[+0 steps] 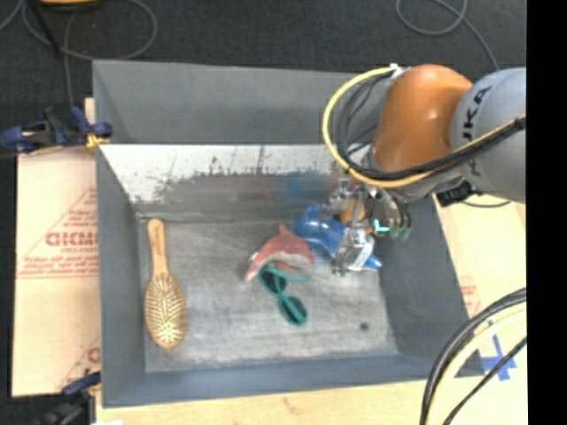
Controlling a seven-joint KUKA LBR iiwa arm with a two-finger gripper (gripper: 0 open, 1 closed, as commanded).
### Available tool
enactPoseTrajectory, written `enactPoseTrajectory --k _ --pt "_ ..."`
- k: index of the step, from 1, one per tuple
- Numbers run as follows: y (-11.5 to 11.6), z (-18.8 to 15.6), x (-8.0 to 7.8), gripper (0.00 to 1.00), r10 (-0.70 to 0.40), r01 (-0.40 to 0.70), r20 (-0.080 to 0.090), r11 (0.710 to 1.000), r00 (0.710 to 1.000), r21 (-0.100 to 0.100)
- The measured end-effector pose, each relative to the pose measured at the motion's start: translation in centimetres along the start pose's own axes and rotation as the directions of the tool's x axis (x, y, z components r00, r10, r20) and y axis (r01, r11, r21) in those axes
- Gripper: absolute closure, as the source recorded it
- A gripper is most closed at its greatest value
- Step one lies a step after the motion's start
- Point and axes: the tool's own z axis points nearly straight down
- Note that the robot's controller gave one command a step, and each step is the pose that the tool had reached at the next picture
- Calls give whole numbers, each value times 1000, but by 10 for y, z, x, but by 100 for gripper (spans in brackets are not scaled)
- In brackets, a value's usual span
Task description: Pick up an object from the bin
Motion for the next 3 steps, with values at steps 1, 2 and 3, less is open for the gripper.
enactPoseTrajectory --k 1,2,3 --pt "0 -4 -2 100 -1 1 7 1000 1000 1" --pt "0 -4 -2 100 -2 2 7 1000 1000 1" --pt "21 17 3 100 -28 28 10 1000 1000 2"
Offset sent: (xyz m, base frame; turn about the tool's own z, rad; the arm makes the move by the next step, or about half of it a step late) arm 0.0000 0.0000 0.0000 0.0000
